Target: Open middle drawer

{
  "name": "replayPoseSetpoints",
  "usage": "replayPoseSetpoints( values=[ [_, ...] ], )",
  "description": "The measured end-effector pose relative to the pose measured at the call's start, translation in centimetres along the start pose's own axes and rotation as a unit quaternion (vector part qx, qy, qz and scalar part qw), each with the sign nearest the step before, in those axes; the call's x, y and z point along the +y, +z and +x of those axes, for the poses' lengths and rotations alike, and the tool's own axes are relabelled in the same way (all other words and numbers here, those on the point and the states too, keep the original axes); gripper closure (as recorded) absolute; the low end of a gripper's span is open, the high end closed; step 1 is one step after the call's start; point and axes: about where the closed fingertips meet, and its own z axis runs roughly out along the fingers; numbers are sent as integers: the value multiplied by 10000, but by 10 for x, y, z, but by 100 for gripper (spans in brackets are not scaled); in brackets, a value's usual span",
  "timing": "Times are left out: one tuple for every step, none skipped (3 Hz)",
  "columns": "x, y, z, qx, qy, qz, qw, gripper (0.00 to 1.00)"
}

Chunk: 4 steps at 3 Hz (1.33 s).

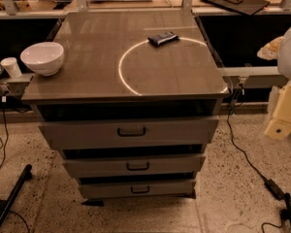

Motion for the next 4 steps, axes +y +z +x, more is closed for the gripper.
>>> replayPoseSetpoints(
  values=[
    [13,14,11,-35,146,-120,9998,0],
    [27,32,21,-25,275,-270,9993,0],
    [44,50,28,-26,407,-435,9982,0],
    [59,67,34,-43,547,-514,9972,0]
  ],
)
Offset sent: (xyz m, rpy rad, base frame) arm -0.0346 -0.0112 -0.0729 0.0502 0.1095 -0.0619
